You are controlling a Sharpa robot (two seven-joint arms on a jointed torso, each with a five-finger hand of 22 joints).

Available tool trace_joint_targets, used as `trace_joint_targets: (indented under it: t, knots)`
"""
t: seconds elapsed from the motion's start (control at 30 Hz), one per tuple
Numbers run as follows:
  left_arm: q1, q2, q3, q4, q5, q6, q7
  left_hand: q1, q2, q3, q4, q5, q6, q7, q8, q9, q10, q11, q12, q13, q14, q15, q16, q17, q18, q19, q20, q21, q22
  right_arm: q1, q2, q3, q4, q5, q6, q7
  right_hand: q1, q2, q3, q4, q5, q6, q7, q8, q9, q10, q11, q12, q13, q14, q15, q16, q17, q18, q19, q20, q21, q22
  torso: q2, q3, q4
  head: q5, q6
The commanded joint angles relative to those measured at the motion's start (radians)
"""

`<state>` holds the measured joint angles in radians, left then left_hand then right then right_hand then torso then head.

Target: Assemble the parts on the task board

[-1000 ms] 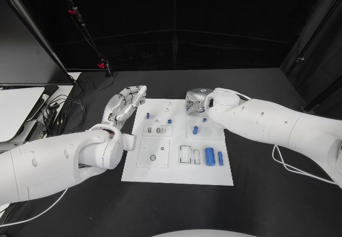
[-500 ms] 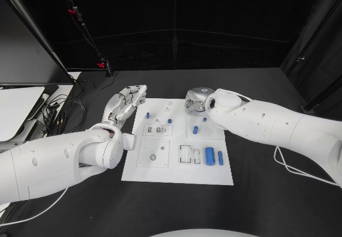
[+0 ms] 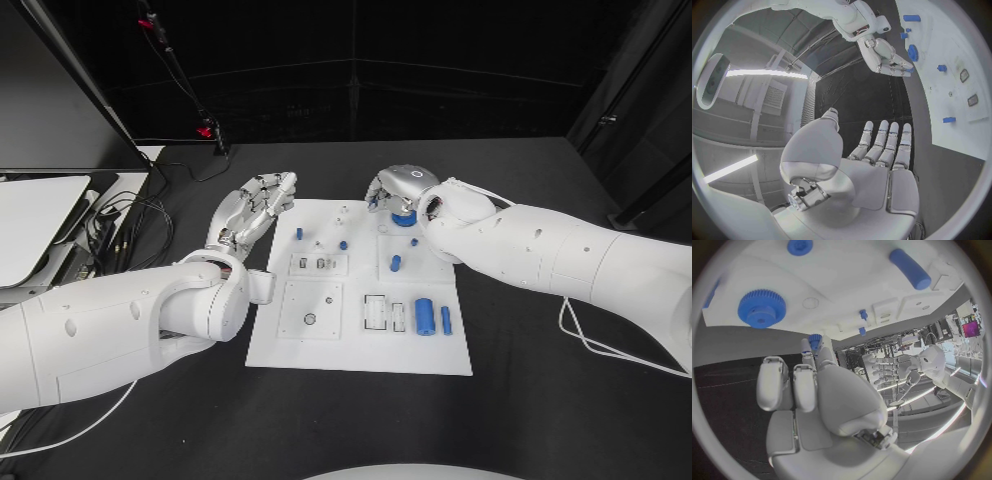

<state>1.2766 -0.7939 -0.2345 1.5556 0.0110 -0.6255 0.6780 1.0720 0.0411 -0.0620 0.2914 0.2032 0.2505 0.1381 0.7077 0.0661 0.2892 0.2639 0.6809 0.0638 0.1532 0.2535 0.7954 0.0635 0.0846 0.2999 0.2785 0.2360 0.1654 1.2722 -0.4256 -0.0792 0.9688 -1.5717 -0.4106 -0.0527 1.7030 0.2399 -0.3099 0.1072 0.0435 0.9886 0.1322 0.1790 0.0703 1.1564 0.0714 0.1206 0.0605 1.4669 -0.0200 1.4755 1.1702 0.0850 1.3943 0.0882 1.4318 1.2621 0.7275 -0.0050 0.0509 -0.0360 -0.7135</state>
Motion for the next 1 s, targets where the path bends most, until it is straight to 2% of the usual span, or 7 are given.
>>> trace_joint_targets:
  t: [0.03,0.17,0.4,0.57,0.63,0.8,1.0]
  knots:
    - [0.002,0.001,0.001,0.0,-0.006,0.009,0.291,-0.001,0.008,-0.005,0.0,0.005,0.001,0.159,-0.005,0.0,0.006,-0.001,-0.004,0.0,-0.002,0.004,-0.005,0.001,0.008,-0.009,0.0,-0.002,-0.001,0.002,-0.002,0.001,0.004,0.033,-0.086,0.052,0.012,0.008,-0.004,0.001,0.004,0.004,0.004,-0.006,-0.001,0.008,0.001,-0.005,0.0,0.037,0.01,-0.007,0.001,-0.017,0.003,0.005,-0.003,0.001,0.001,-0.0007,0.0018,0.002,-0.002]
    - [0.002,0.001,0.001,-0.001,-0.006,0.009,0.291,-0.001,0.008,-0.005,0.0,0.005,0.001,0.159,-0.005,0.0,0.006,-0.001,-0.004,0.0,-0.002,0.004,-0.005,0.001,0.008,-0.009,0.0,-0.002,-0.001,0.002,-0.002,0.001,0.005,0.042,-0.1,0.064,0.013,0.008,-0.005,0.001,0.004,0.006,0.005,-0.007,-0.001,0.009,0.002,-0.008,0.0,0.038,0.011,-0.006,0.002,-0.017,0.004,0.006,-0.003,0.003,0.001,0.0001,0.0,0.005,-0.001]
    - [0.002,0.004,0.001,-0.005,-0.006,0.01,0.29,0.002,0.01,-0.006,0.0,0.008,0.0,0.159,-0.005,0.0,0.006,-0.001,-0.004,0.0,-0.002,0.004,-0.005,0.001,0.008,-0.01,0.0,-0.002,-0.001,0.003,0.005,0.001,0.002,0.058,-0.123,0.088,0.018,0.007,-0.007,0.001,0.004,0.005,0.006,-0.011,-0.002,0.009,0.004,-0.017,-0.001,0.038,0.015,-0.006,0.005,-0.018,0.006,0.01,-0.001,0.006,0.002,-0.0001,0.0021,0.009,0.001]
    - [0.002,0.008,0.001,-0.009,-0.006,0.012,0.291,0.003,0.012,-0.006,0.0,0.01,0.0,0.159,-0.006,0.0,0.006,-0.001,-0.004,0.0,-0.003,0.004,-0.005,0.001,0.008,-0.011,0.0,-0.002,-0.001,0.003,0.019,0.002,-0.013,0.076,-0.127,0.115,0.013,0.004,-0.015,0.008,0.004,0.002,0.009,-0.018,-0.003,0.009,0.008,-0.026,0.0,0.038,0.018,-0.005,0.006,-0.018,0.006,0.014,-0.001,0.008,0.003,0.0002,0.0029,0.016,0.009]
    - [0.002,0.012,0.001,-0.012,-0.006,0.013,0.291,0.004,0.013,-0.006,0.0,0.011,0.0,0.159,-0.006,0.0,0.006,-0.001,-0.004,0.0,-0.003,0.004,-0.005,0.001,0.008,-0.011,0.0,-0.002,-0.001,0.003,0.03,0.004,-0.027,0.08,-0.127,0.127,0.014,0.004,-0.015,0.008,0.004,0.002,0.009,-0.019,-0.003,0.009,0.008,-0.027,0.0,0.039,0.019,-0.005,0.008,-0.018,0.007,0.014,0.0,0.009,0.004,-0.0001,0.0037,0.021,0.016]
    - [0.001,0.02,0.001,-0.017,-0.006,0.015,0.292,0.005,0.014,-0.007,0.0,0.012,0.0,0.159,-0.006,0.0,0.005,-0.001,-0.004,0.0,-0.003,0.004,-0.005,0.001,0.008,-0.012,0.0,-0.002,-0.002,0.003,0.056,0.019,-0.061,0.083,-0.127,0.145,0.021,0.007,-0.014,0.006,0.004,0.004,0.01,-0.02,-0.003,0.011,0.009,-0.032,0.0,0.039,0.02,-0.004,0.01,-0.019,0.008,0.016,0.001,0.012,0.008,0.0002,0.0083,0.025,0.031]
    - [0.001,0.033,0.001,-0.026,-0.006,0.019,0.294,0.007,0.016,-0.007,0.0,0.013,-0.001,0.159,-0.006,0.0,0.005,-0.001,-0.004,0.0,-0.004,0.005,-0.005,0.001,0.008,-0.013,0.001,-0.002,-0.002,0.003,0.075,0.026,-0.09,0.078,-0.116,0.155,0.028,0.01,-0.012,0.004,0.004,0.007,0.01,-0.022,-0.002,0.013,0.01,-0.037,0.0,0.039,0.021,-0.003,0.012,-0.019,0.01,0.018,0.002,0.015,0.019,-0.0011,0.0207,0.023,0.048]
